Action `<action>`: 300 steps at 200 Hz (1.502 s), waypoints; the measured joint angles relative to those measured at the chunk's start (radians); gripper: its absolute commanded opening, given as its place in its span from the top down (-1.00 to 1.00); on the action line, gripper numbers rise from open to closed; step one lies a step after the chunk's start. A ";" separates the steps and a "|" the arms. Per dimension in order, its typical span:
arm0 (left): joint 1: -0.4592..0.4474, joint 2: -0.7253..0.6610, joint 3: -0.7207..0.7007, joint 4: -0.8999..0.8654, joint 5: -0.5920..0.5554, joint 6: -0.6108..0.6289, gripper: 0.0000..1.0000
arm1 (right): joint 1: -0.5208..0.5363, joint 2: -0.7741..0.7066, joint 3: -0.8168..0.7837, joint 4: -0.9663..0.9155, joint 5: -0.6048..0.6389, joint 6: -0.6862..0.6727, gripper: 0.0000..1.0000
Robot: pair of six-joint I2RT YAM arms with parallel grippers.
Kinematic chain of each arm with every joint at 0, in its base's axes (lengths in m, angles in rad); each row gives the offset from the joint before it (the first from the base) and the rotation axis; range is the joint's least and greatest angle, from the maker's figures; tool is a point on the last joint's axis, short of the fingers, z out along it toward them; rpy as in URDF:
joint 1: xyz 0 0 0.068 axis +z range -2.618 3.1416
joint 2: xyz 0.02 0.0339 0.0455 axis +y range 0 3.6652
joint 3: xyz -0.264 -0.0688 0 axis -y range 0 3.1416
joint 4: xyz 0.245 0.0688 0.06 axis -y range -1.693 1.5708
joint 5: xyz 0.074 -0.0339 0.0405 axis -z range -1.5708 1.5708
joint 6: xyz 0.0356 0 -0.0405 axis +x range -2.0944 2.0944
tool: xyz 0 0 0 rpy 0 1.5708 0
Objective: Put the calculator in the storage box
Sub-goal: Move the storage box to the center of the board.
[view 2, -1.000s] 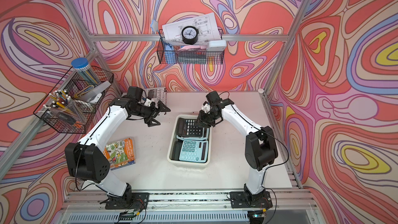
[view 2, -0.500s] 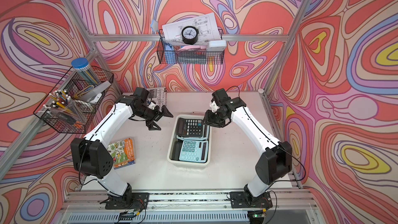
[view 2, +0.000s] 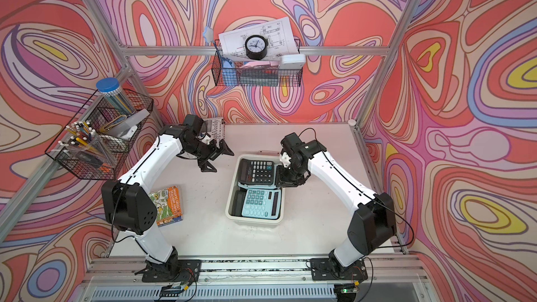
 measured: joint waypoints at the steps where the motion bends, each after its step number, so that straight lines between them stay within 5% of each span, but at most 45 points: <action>1: 0.000 0.000 0.001 0.000 0.000 0.000 -0.97 | 0.000 0.000 0.000 -0.001 0.001 0.000 0.51; 116: 0.034 0.036 0.033 -0.008 -0.004 0.012 -0.96 | 0.000 0.087 0.074 -0.088 0.076 0.009 0.37; 191: 0.066 0.041 0.034 -0.007 0.011 0.013 -0.96 | -0.003 0.121 0.077 -0.092 0.071 0.055 1.00; 261: 0.072 0.041 0.034 -0.007 0.013 0.013 -0.96 | -0.016 0.108 0.067 -0.133 0.133 0.058 1.00; 300: 0.072 0.041 0.027 0.008 0.013 0.012 -0.96 | -0.148 0.001 -0.047 -0.140 0.134 0.042 1.00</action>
